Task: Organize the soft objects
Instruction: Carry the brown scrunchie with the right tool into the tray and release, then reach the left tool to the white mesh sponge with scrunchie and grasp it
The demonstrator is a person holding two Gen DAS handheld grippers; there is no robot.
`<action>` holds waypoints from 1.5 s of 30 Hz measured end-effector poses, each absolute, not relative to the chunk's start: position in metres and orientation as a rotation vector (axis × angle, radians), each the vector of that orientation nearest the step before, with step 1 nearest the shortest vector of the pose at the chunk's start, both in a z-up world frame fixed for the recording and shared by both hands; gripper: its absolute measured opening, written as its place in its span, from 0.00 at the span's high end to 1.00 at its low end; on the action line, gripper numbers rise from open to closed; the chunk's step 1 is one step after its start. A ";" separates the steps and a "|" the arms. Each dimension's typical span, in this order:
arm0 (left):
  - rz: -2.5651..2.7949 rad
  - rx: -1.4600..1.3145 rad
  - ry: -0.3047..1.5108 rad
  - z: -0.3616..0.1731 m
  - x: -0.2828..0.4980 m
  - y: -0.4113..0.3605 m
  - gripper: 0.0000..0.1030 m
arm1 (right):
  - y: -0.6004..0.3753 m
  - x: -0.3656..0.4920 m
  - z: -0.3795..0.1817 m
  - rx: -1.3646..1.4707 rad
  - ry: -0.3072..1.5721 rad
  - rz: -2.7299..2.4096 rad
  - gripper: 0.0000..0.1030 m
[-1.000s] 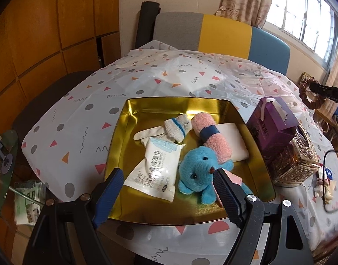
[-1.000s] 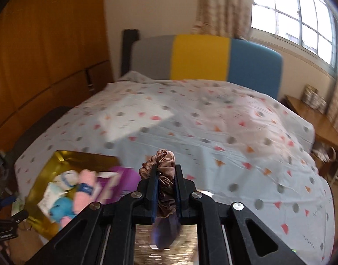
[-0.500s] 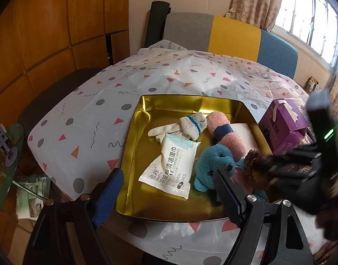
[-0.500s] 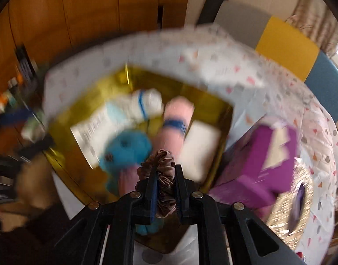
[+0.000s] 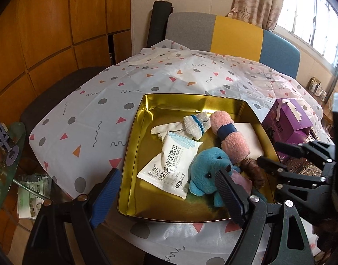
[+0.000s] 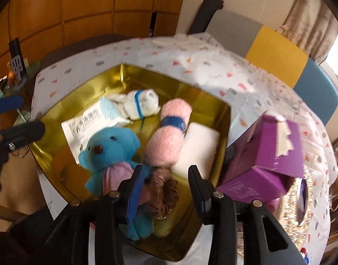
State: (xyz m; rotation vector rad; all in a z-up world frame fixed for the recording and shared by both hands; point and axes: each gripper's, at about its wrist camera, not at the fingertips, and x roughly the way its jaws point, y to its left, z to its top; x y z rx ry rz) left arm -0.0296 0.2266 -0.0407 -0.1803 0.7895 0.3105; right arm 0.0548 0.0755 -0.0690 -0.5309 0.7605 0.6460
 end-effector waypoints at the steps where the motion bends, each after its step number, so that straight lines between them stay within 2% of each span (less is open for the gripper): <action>1: 0.310 -0.179 0.789 -0.041 -0.030 0.226 0.15 | 0.074 0.054 -0.066 -0.523 0.751 0.645 0.56; 23: 0.264 -0.109 0.771 -0.031 -0.030 0.200 0.15 | -0.032 0.049 0.001 -0.343 0.561 0.483 0.54; 38: 0.197 -0.041 0.777 -0.027 -0.025 0.168 0.15 | -0.202 0.092 0.011 -0.150 0.587 0.061 0.53; 45: 0.142 -0.002 0.776 -0.023 -0.019 0.145 0.15 | -0.294 0.104 -0.005 0.003 0.626 -0.171 0.53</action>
